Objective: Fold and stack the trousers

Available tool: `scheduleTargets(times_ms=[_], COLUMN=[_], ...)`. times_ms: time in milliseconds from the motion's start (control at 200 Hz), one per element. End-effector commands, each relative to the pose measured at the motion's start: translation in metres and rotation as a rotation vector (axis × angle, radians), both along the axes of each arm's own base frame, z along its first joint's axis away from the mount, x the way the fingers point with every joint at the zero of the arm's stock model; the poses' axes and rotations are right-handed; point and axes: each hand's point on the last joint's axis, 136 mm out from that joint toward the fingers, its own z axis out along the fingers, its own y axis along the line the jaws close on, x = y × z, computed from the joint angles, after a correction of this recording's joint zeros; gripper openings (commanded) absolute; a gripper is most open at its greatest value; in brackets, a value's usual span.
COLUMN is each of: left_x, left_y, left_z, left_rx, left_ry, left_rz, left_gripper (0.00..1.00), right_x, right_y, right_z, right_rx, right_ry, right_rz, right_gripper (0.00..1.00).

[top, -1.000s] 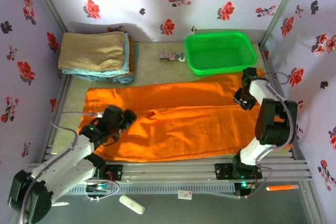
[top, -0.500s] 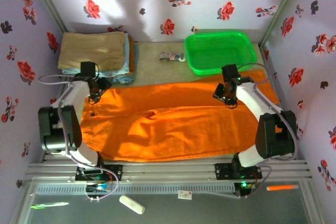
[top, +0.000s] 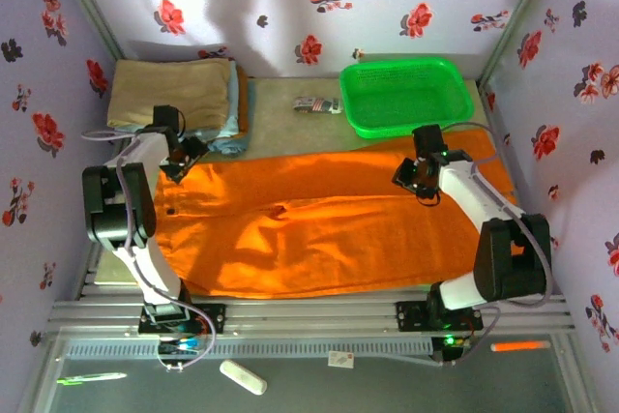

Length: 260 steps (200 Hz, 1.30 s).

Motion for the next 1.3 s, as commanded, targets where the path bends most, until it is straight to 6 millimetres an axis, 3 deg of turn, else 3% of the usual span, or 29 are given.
scheduleTargets(times_ms=[0, 185, 305, 500, 615, 685, 820, 960, 1015, 1080, 1155, 1250, 1295], left_x=[0.000, -0.004, -0.008, -0.028, -0.066, -0.097, -0.166, -0.227, -0.249, -0.268, -0.279, -0.283, -0.284], left_y=[-0.002, -0.012, -0.017, -0.042, -0.067, -0.081, -0.096, -0.110, -0.115, -0.117, -0.123, -0.131, -0.136], left_z=[-0.016, -0.021, -0.010, 0.031, 0.045, 0.043, 0.026, 0.014, 0.007, 0.003, 0.005, 0.025, 0.040], left_rx=[-0.034, -0.093, -0.111, -0.073, 0.024, 0.070, 0.160, 0.139, 0.133, 0.125, 0.118, 0.131, 0.144], left_ry=[0.061, 0.025, 0.004, -0.050, -0.076, -0.087, -0.090, -0.149, -0.165, -0.177, -0.209, -0.264, -0.305], left_rz=[-0.011, -0.031, -0.054, -0.156, -0.240, -0.276, -0.302, -0.302, -0.324, -0.354, -0.396, -0.460, -0.496], left_gripper=[0.62, 0.32, 0.00, 0.00, 0.00, 0.00, 0.00, 0.00, 0.11, 0.43, 0.56, 0.82, 0.86], right_x=[0.005, 0.007, 0.008, 0.009, 0.008, 0.008, 0.008, 0.008, 0.007, 0.006, 0.006, 0.005, 0.004], right_y=[0.008, 0.012, 0.012, 0.011, 0.012, 0.013, 0.017, 0.020, 0.022, 0.023, 0.024, 0.026, 0.027], right_z=[-0.007, -0.007, -0.004, 0.000, 0.001, 0.000, 0.003, 0.008, 0.010, 0.012, 0.014, 0.017, 0.017], right_rx=[0.048, 0.089, 0.100, 0.103, 0.112, 0.119, 0.136, 0.154, 0.159, 0.163, 0.169, 0.182, 0.185], right_ry=[0.004, -0.005, -0.017, -0.035, -0.043, -0.043, -0.050, -0.068, -0.074, -0.081, -0.087, -0.092, -0.091], right_rz=[0.025, 0.032, 0.029, 0.023, 0.023, 0.023, 0.027, 0.033, 0.038, 0.041, 0.042, 0.048, 0.050], right_gripper=[0.42, 0.42, 0.40, 0.40, 0.39, 0.39, 0.39, 0.40, 0.40, 0.42, 0.42, 0.42, 0.43])
